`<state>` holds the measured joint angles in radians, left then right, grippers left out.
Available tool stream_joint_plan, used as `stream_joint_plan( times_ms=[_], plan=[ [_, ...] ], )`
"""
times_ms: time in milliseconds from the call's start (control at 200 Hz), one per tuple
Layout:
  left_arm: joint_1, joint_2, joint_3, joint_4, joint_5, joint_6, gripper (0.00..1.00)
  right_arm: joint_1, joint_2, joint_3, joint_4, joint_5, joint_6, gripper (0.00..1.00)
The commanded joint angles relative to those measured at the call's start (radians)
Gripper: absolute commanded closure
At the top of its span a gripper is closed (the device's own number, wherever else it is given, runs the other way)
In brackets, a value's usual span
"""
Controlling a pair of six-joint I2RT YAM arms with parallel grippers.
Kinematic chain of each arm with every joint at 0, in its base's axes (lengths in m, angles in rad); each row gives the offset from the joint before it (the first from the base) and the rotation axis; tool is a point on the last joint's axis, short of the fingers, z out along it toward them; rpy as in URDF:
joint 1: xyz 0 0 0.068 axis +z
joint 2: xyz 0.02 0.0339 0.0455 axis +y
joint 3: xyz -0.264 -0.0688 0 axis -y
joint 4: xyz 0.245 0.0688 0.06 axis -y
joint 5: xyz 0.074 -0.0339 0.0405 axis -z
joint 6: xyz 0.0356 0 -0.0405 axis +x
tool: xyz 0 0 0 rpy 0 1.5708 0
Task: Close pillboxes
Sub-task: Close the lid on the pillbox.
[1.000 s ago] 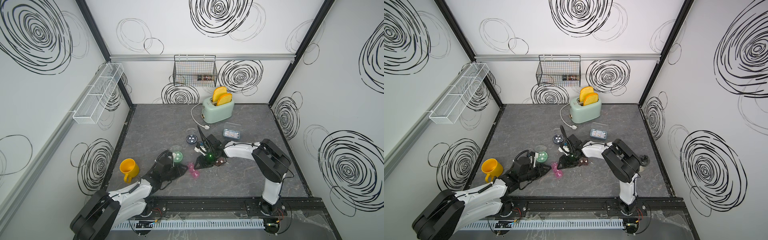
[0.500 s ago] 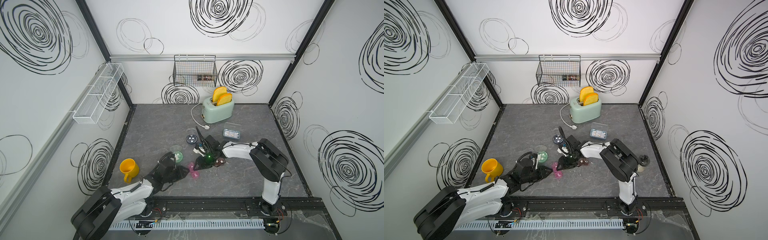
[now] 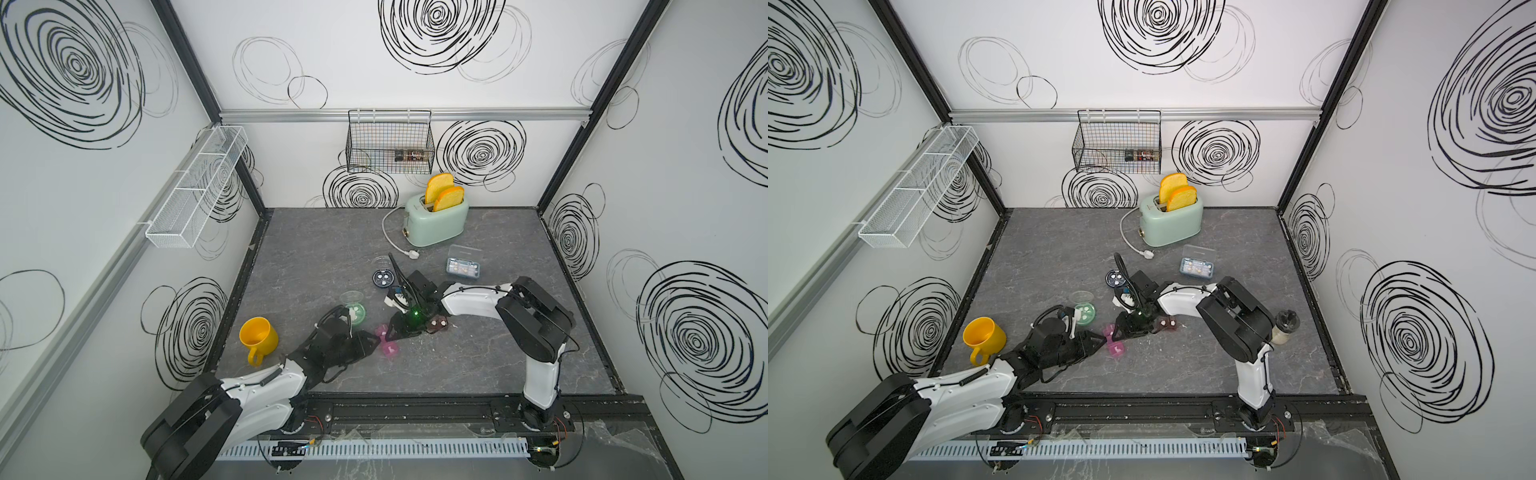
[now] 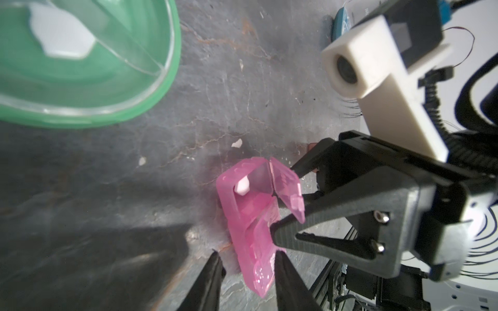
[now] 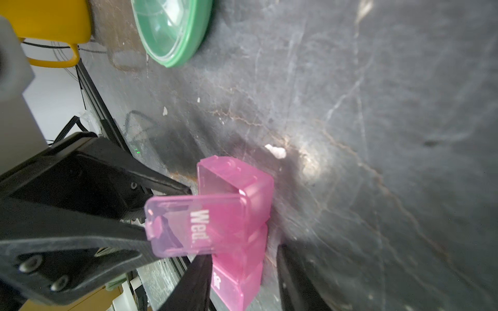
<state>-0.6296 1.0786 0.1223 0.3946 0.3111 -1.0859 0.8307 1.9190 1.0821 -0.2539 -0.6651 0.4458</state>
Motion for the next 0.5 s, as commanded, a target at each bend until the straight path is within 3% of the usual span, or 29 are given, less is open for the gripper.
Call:
stream_joint_plan(
  times_ms=[0,315,495],
  plan=[
    [-0.032,0.040,0.007,0.065,-0.026,-0.028,0.62,0.008,0.033,0.012,-0.014,0.035,0.004,0.57],
    [-0.053,0.110,-0.001,0.144,-0.066,-0.068,0.66,0.010,0.041,-0.005,-0.004,0.039,0.005,0.59],
    [-0.043,0.099,0.004,0.144,-0.076,-0.066,0.63,0.012,0.051,-0.007,-0.014,0.064,-0.001,0.61]
  ],
)
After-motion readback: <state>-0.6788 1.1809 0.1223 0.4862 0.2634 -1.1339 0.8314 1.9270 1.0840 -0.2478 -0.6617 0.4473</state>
